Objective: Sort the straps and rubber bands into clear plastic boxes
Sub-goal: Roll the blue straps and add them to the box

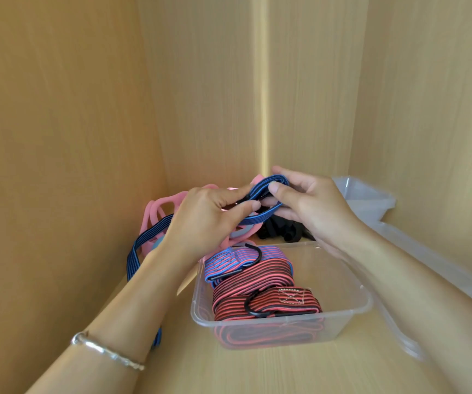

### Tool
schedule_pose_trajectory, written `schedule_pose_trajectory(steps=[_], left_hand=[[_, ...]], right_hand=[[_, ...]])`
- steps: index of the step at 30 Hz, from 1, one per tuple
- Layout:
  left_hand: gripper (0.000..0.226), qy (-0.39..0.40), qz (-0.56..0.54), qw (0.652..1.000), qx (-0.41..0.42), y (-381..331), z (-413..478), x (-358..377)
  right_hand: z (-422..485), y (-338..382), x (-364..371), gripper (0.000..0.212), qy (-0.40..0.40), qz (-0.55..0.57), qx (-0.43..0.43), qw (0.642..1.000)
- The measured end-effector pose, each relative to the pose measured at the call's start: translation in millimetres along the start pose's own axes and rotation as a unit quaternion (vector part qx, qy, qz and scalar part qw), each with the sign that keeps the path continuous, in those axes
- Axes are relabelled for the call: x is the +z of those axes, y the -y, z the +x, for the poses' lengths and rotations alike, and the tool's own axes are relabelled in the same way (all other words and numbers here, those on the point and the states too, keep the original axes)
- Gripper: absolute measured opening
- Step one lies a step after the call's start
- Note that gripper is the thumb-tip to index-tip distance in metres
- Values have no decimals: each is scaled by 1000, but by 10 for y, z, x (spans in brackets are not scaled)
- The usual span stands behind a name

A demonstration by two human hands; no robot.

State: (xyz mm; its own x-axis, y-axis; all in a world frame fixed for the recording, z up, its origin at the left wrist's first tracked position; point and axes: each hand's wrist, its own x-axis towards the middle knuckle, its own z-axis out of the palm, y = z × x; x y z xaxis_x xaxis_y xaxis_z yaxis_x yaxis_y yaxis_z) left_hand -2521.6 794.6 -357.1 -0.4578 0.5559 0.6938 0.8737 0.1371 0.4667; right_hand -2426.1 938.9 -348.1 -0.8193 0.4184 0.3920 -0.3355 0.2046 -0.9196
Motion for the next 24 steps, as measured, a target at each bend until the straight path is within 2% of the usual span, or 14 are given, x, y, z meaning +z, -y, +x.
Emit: schedule_pose_trajectory(steps=[6,12,16,18,24], left_hand=[[36,55,-22,998,-14,23,-3,-27],[35,73,-118,989,-51,-69,-20,-51],[38,70,-172,980,-71,-96,-31,-36],[42,66,-173,980,-77,-101,-25,-32],[36,63,-183,978,-82,-103,-14,-20]], right_hand=[[-21,36,23,43,4,55,2,998],[-31,59,31,40,-1,84,-29,996],[-35,84,51,20,-34,121,-54,991],[-37,84,71,19,-54,131,-61,988],[-40,63,67,17,-57,121,-56,989]])
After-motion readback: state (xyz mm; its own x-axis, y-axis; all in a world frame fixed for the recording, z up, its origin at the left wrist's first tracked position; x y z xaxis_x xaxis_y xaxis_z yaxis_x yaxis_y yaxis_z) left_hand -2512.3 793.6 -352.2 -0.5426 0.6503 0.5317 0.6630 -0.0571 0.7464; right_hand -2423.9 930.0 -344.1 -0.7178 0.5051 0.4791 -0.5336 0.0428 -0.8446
